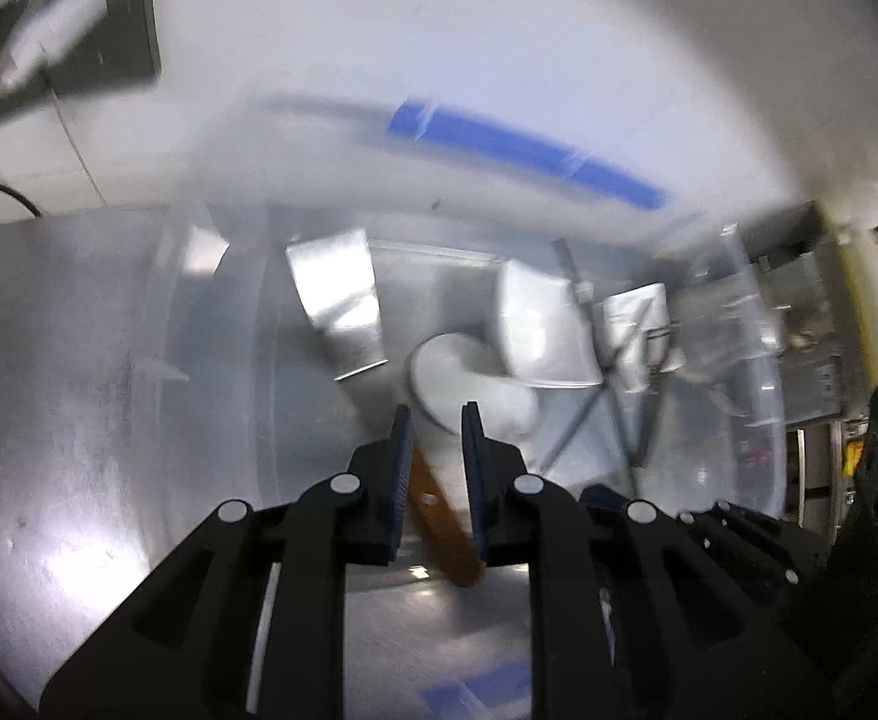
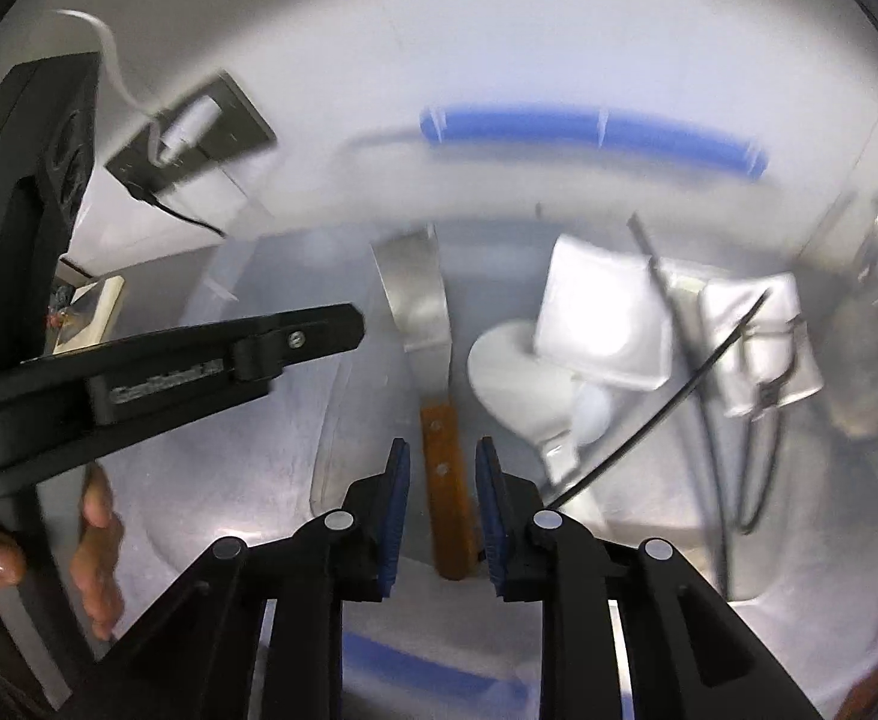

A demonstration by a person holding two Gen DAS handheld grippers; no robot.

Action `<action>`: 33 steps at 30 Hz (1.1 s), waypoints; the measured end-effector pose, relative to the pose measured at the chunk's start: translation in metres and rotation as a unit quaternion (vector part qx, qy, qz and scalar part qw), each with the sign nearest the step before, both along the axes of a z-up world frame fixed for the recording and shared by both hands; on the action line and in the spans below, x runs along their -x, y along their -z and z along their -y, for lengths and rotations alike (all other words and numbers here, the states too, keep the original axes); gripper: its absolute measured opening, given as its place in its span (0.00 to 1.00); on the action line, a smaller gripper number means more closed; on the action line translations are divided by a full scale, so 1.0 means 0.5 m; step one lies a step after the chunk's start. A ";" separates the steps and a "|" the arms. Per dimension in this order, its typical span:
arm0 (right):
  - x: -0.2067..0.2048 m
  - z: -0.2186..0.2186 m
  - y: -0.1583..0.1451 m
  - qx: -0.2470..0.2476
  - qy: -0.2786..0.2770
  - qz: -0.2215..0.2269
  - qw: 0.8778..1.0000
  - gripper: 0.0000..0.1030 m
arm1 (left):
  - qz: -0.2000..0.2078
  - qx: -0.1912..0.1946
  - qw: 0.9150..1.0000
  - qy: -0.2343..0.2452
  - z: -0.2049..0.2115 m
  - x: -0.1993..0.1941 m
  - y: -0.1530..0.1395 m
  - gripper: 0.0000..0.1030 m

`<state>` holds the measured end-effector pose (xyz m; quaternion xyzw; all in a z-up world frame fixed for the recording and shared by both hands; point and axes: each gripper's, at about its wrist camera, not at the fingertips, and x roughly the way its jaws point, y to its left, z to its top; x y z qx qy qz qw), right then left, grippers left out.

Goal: Organize utensils

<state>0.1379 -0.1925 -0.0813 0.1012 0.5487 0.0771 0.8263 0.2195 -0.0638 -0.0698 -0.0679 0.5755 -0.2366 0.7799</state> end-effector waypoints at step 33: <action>0.412 0.229 -0.032 0.141 0.097 0.135 0.976 0.95 | 0.211 -0.155 0.954 -0.142 0.077 0.470 -0.089 0.93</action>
